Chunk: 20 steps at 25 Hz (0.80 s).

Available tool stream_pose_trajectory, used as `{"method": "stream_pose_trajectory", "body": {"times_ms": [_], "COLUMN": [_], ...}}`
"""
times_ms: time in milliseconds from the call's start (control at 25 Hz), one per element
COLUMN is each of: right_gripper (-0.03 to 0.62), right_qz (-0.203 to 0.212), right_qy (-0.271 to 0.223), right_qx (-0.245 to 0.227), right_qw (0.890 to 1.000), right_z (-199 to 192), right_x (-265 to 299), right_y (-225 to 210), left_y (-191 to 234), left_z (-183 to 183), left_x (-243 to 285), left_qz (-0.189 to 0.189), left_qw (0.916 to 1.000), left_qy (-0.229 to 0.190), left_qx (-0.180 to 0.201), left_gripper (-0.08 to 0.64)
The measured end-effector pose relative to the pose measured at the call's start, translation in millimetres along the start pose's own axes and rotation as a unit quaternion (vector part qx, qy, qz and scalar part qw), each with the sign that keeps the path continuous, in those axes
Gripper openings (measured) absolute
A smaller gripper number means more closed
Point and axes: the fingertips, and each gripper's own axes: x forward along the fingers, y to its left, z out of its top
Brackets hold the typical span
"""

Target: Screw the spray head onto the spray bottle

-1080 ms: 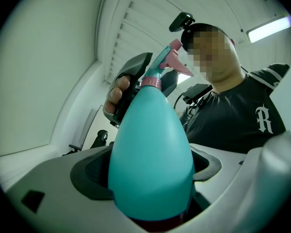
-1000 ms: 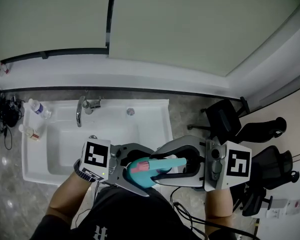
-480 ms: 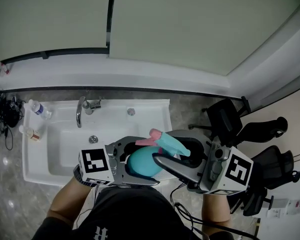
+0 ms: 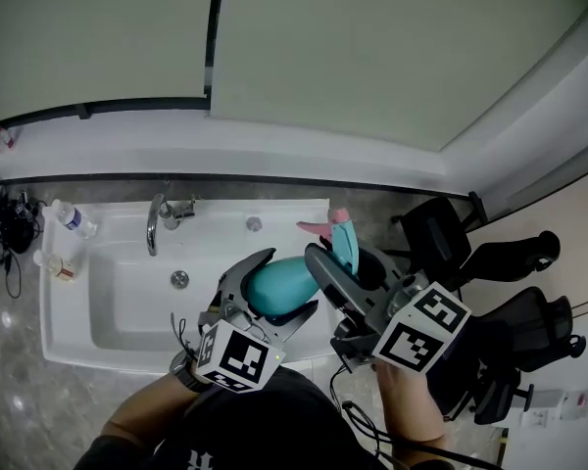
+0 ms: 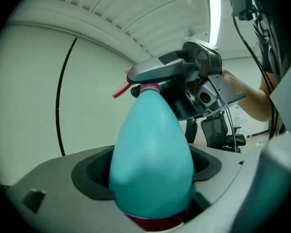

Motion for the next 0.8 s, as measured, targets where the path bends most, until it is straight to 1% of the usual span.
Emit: {"method": "stream_pose_trajectory", "body": {"times_ms": [80, 160, 240, 360, 440, 560, 640, 720, 760, 800], "right_gripper": [0.135, 0.137, 0.144, 0.205, 0.219, 0.219, 0.219, 0.219, 0.219, 0.218], "right_qz": [-0.002, 0.014, 0.041, 0.091, 0.12, 0.159, 0.189, 0.218, 0.228, 0.233], "right_qy": [-0.001, -0.002, -0.004, -0.007, -0.014, -0.026, -0.034, -0.044, -0.051, -0.059], "right_qx": [0.026, 0.04, 0.052, 0.071, 0.079, 0.082, 0.079, 0.071, 0.064, 0.055], "right_qw": [1.0, 0.999, 0.998, 0.993, 0.99, 0.983, 0.978, 0.972, 0.97, 0.969], "right_z": [-4, -4, 0, 8, 14, 24, 28, 31, 32, 34], "right_x": [1, -1, -4, -11, -19, -35, -48, -62, -68, -73], "right_y": [-3, 1, 7, 19, 25, 31, 35, 37, 35, 31], "left_y": [-5, -11, -15, -18, -20, -26, -30, -33, -36, -40], "left_z": [-5, -1, 4, 11, 16, 24, 30, 34, 36, 39], "left_x": [2, 2, 0, -4, -8, -14, -19, -26, -31, -38], "left_qz": [-0.032, -0.074, -0.105, -0.142, -0.163, -0.197, -0.227, -0.263, -0.286, -0.315], "left_qw": [0.9993, 0.9962, 0.9923, 0.9857, 0.9818, 0.9745, 0.9661, 0.9547, 0.9462, 0.9347], "left_qy": [0.002, -0.007, -0.018, -0.034, -0.042, -0.053, -0.064, -0.075, -0.081, -0.087], "left_qx": [-0.02, -0.044, -0.063, -0.084, -0.088, -0.095, -0.106, -0.118, -0.128, -0.14], "left_gripper": [0.431, 0.431, 0.431, 0.431, 0.431, 0.431, 0.431, 0.431, 0.431, 0.431]}}
